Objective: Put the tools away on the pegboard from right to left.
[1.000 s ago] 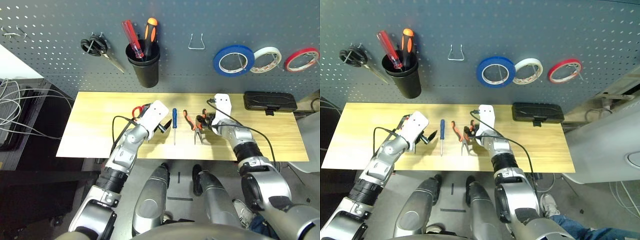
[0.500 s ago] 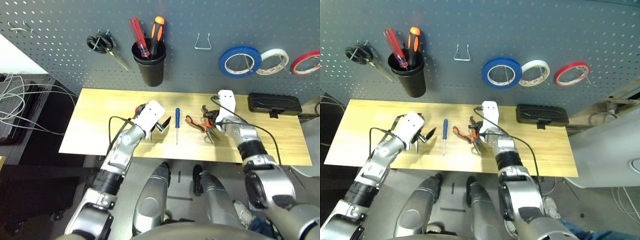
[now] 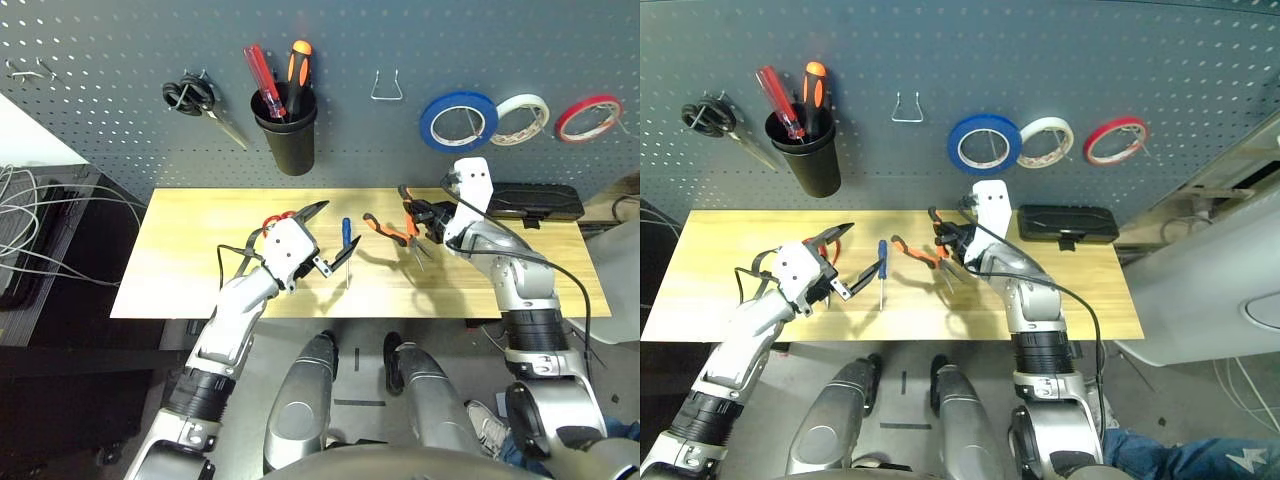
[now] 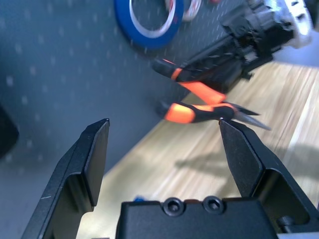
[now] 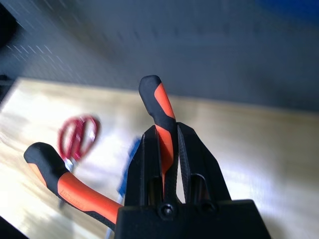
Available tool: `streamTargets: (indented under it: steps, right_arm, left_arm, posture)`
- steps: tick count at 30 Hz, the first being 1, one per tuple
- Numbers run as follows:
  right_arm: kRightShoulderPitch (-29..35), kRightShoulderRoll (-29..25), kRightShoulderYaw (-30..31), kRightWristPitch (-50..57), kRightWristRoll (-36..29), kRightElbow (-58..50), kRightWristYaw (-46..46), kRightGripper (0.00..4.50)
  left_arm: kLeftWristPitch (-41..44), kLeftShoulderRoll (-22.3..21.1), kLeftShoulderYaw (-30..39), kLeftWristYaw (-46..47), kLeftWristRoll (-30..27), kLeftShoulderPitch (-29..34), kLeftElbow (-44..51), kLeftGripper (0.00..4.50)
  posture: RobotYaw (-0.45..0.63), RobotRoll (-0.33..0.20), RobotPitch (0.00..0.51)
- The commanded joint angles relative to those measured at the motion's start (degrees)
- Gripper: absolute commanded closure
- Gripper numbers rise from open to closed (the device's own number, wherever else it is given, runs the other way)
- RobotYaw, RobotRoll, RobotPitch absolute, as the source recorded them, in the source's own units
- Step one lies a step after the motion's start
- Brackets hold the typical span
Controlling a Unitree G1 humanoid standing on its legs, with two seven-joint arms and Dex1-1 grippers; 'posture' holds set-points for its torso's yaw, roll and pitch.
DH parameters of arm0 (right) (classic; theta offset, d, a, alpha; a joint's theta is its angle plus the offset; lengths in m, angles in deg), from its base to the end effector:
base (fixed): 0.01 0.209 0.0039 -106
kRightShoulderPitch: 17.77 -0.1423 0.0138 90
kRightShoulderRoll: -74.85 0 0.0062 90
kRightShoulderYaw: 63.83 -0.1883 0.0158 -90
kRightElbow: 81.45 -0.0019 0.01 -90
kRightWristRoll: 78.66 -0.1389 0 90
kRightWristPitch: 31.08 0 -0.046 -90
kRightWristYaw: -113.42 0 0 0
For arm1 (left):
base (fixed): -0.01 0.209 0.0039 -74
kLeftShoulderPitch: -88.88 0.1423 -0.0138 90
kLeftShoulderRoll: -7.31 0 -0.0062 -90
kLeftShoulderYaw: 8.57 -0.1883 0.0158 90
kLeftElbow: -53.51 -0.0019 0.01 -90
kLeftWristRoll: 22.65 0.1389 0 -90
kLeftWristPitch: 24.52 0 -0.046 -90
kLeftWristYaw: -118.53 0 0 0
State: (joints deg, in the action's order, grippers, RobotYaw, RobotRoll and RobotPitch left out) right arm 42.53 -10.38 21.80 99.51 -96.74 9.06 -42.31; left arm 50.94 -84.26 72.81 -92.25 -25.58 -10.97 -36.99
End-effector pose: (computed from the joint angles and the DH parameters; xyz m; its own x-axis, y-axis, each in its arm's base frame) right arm 0.2885 -0.1634 0.1344 0.8311 0.5388 -0.1374 -0.5142 0.8388 0.1789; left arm 0.2330 0.1671 0.0843 0.7010 -0.6958 0.1565 0.5937 0.6910 0.4125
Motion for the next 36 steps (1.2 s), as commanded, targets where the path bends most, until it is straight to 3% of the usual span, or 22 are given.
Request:
streamTargets:
  steps: [1,12,23,30,36]
  right_arm:
    - [-1.75,0.14,-1.09,-1.53,-1.87,-1.21,0.45,4.24]
    - [-8.56,0.59,-4.11,-4.11,-7.76,-3.67,0.96,4.24]
    - [-23.02,3.52,-9.46,-6.67,-13.46,-1.26,-4.76,4.24]
    - [-30.31,7.43,-9.77,-20.88,-9.93,9.5,-7.83,4.24]
    - [-32.13,9.73,-8.79,-34.23,-5.58,20.31,-8.02,4.24]
  left_arm:
    - [-0.39,0.67,0.15,0.22,-0.41,-1.11,0.65,0.0]
    - [0.68,1.0,1.64,0.44,-1.78,-3.56,3.53,0.0]
    - [2.06,1.4,1.93,0.96,-3.18,-6.65,5.34,0.0]
    - [4.76,3.89,1.95,1.97,-4.89,-10.74,5.89,0.0]
    - [5.09,5.44,1.76,3.15,-4.06,-13.46,3.97,0.0]
  posture:
    - [0.13,0.0,0.209]
    - [0.13,0.0,0.212]
    - [0.13,0.0,0.204]
    - [0.15,0.0,0.205]
    - [0.17,0.0,0.216]
